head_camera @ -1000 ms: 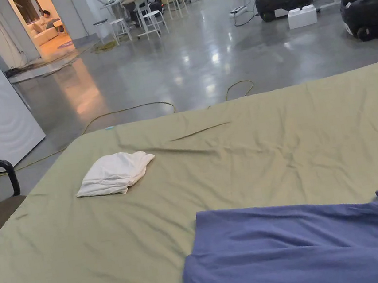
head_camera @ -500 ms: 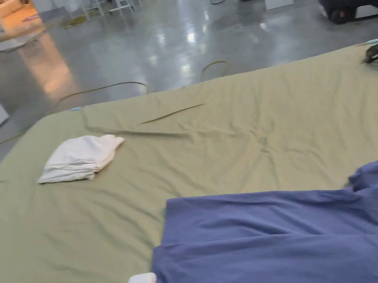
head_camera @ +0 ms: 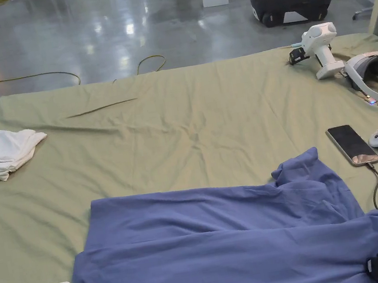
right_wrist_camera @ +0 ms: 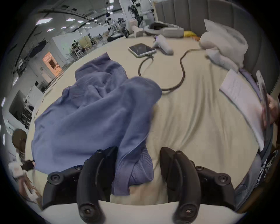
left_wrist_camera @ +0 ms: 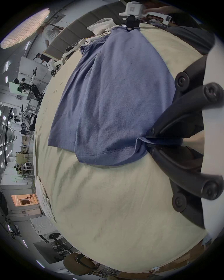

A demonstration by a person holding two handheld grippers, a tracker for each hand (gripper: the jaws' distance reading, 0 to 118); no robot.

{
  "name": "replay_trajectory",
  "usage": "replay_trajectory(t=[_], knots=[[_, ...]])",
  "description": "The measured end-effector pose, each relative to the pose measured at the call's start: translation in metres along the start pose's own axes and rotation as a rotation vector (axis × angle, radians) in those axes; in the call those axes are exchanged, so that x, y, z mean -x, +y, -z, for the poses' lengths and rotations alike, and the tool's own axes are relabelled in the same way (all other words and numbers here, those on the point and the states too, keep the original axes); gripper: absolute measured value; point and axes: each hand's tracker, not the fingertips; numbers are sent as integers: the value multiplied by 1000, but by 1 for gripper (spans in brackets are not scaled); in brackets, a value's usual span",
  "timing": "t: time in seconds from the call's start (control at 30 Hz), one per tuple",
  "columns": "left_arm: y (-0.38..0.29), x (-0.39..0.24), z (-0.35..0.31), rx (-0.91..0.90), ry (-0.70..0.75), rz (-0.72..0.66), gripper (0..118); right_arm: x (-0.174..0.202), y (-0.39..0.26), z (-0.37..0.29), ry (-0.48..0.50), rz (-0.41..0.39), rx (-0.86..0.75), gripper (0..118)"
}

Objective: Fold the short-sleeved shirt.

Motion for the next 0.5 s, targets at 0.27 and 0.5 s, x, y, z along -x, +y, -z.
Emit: replay_trajectory(t=[0.27,0.5], knots=[[8,-2,-44,-56,-6,85,8,10,1,-27,-30,-145,-52,10],[-30,17,-116,-65,-103,31,8,10,-18,-84,-50,-306,-99,10]])
